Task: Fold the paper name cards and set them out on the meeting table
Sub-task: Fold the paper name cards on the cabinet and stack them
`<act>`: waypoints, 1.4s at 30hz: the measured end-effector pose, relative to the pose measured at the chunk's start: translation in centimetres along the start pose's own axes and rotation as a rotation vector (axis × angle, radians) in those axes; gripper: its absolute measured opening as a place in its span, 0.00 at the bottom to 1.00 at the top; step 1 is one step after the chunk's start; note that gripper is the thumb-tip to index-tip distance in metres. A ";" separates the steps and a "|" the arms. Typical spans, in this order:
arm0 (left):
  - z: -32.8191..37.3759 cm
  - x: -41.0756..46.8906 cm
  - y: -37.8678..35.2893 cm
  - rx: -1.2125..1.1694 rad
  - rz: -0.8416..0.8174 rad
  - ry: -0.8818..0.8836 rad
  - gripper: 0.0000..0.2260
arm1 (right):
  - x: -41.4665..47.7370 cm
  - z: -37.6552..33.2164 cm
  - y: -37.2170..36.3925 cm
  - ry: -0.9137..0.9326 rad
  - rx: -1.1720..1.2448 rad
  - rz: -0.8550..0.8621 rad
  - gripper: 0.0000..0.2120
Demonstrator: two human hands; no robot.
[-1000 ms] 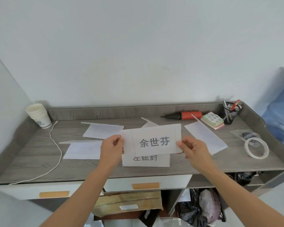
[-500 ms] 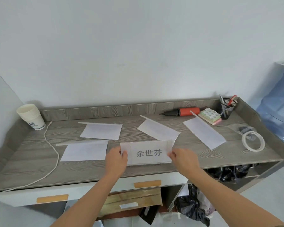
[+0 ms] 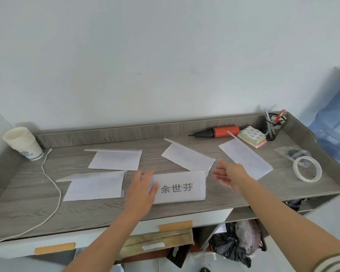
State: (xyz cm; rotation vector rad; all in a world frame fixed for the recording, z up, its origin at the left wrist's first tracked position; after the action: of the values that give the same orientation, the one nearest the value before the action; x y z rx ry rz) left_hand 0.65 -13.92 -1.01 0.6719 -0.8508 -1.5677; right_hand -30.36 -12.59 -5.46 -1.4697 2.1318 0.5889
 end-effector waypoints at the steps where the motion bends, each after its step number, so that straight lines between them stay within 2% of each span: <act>1: 0.1 0.0 0.1 -0.007 0.004 0.003 0.19 | 0.9 0.0 -0.9 -0.054 0.053 -0.052 0.16; 3: 0.1 0.2 0.1 -0.027 0.015 0.021 0.18 | 2.7 0.0 -2.6 -0.130 0.143 -0.129 0.19; 7: 0.3 -0.1 0.2 -0.105 0.039 0.067 0.17 | 5.1 -0.7 -4.4 -0.177 0.370 -0.202 0.13; 9: 0.3 -0.3 0.4 -0.150 0.073 0.095 0.18 | 5.3 -1.8 -4.9 -0.149 0.386 -0.255 0.11; 13: -0.4 -1.2 -0.2 -0.254 0.097 0.213 0.24 | 4.1 -6.0 -4.8 0.038 0.237 -0.363 0.04; 16: -0.6 -1.6 -0.9 -0.369 0.089 0.257 0.27 | 1.4 -9.3 -4.6 0.260 0.082 -0.434 0.06; 22: -3.1 -1.7 0.0 -0.812 0.225 0.493 0.17 | -4.3 -9.5 -5.1 0.494 -0.182 -0.497 0.08; 25: -3.5 -1.7 0.5 -0.971 0.290 0.602 0.19 | -6.1 -7.9 -5.4 0.533 -0.246 -0.505 0.08; 27: -3.2 -1.6 0.7 -0.993 0.278 0.629 0.22 | -6.7 -6.4 -5.4 0.541 -0.257 -0.501 0.09; 31: -2.1 -1.4 0.9 -0.935 0.214 0.605 0.15 | -7.1 -3.6 -4.9 0.537 -0.327 -0.441 0.09; 34: -1.5 -1.3 0.7 -0.772 0.122 0.536 0.20 | -7.0 -2.8 -4.2 0.635 -0.624 -0.309 0.06; 37: -1.1 -1.2 0.2 -0.642 0.034 0.485 0.21 | -6.5 -2.2 -3.9 0.785 -1.100 -0.135 0.23; 39: -0.6 -1.2 0.1 -0.596 0.015 0.435 0.22 | -5.9 -1.6 -3.4 0.724 -1.255 -0.064 0.31; 40: -0.4 -1.2 0.2 -0.593 0.016 0.426 0.23 | -5.4 -1.3 -2.9 0.643 -1.249 -0.044 0.29; 42: -0.3 -1.2 0.2 -0.617 0.024 0.443 0.24 | -5.1 -1.0 -2.1 0.535 -1.006 -0.058 0.33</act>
State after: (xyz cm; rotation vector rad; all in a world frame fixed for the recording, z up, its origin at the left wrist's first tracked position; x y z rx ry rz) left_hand 1.20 -12.76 -1.04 0.5173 -0.0313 -1.4716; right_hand -26.95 -10.14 -1.79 -2.4093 2.2482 1.5360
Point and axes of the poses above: each hand's wrist, its own x-axis towards the middle knuckle, its own y-axis out of the back of the hand, z = x × y, the point moved 10 cm from there along x, towards the middle knuckle, and after that the axes turned 2 degrees about -z, right-handed, at the moved point
